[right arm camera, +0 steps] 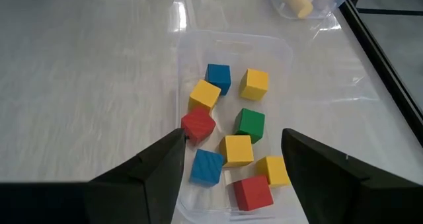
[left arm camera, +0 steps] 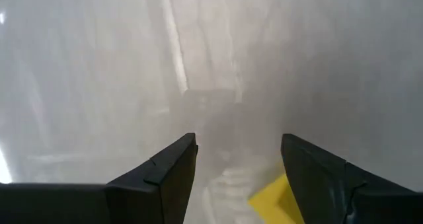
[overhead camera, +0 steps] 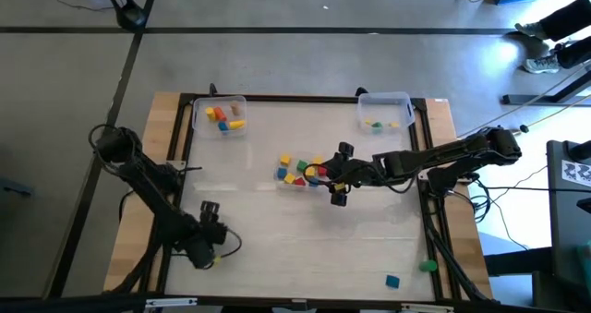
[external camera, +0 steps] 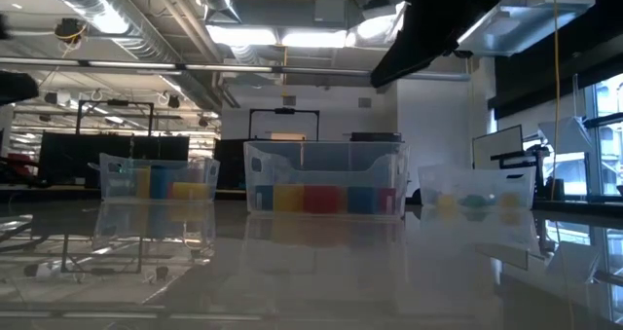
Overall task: Sort blocks by size
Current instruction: Put the yellow triangular block into the top right transparent bin
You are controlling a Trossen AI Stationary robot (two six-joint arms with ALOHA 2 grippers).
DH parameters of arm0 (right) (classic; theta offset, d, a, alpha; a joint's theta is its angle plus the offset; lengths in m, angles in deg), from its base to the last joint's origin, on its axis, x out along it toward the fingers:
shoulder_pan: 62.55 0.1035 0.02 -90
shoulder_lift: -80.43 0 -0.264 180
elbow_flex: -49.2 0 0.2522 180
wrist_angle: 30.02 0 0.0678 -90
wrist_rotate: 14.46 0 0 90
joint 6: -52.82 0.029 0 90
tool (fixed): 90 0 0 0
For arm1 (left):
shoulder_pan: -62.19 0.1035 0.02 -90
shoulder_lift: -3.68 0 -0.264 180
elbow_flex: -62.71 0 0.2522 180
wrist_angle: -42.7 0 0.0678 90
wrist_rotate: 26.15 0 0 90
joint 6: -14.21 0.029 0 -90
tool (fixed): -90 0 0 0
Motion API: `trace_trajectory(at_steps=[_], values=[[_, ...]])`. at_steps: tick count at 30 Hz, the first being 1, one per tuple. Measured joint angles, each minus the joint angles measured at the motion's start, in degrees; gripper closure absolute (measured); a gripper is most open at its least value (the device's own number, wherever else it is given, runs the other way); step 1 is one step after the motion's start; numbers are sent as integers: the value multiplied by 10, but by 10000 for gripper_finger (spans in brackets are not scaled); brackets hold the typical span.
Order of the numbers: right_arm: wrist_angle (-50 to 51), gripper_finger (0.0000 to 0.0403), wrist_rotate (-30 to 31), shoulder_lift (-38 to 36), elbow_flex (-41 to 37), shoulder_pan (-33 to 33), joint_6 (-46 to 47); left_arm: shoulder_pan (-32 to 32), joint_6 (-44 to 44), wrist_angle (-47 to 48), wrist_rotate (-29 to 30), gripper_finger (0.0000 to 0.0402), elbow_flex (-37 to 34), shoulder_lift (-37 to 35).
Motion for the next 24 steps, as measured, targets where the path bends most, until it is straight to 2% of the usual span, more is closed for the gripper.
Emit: trace_trajectory(at_steps=[5, 9, 12, 17, 24], values=[[0, 155, 0, 0, 0, 0, 0, 25, 12, 16, -43, 192, 31, -29], [0, 155, 0, 0, 0, 0, 0, 8, 25, 9, -86, 192, 49, -52], [0, 155, 0, 0, 0, 0, 0, -19, 77, 23, -101, 192, 42, -52], [0, 155, 0, 0, 0, 0, 0, -49, 183, 39, -99, 192, 23, -49], [1, 155, 0, 0, 0, 0, 0, -44, 229, 10, -76, 192, -8, -49]])
